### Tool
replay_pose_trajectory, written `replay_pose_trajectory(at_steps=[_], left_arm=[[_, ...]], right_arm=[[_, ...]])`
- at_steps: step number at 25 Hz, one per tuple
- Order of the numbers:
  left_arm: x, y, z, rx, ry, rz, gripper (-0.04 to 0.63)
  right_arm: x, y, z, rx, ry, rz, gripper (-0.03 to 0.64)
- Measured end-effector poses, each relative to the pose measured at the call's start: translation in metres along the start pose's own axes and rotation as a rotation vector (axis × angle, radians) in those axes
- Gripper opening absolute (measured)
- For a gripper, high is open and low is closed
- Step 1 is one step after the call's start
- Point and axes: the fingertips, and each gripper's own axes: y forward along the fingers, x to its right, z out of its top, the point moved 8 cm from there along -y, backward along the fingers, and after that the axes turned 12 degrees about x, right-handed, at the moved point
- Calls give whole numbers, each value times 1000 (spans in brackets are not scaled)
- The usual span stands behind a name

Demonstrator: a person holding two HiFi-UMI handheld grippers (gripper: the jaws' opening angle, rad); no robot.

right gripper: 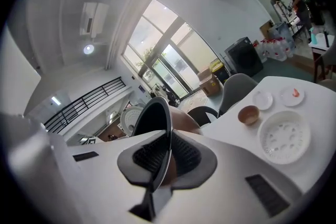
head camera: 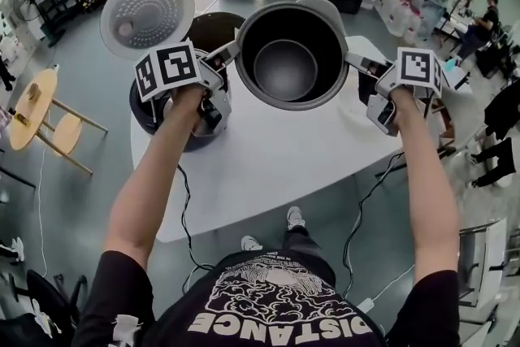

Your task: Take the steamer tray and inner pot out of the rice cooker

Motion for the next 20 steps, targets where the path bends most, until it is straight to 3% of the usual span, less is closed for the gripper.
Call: replay_pose_trajectory(at_steps=[8,20], left_arm=[[-27,49,-64,-103,-14,74,32],[-77,102,-155,-228,-26,348,37]], right_arm=[[85,0,-24,-58,108,-92,41],[208,43,-52,-272,227,-109,41]])
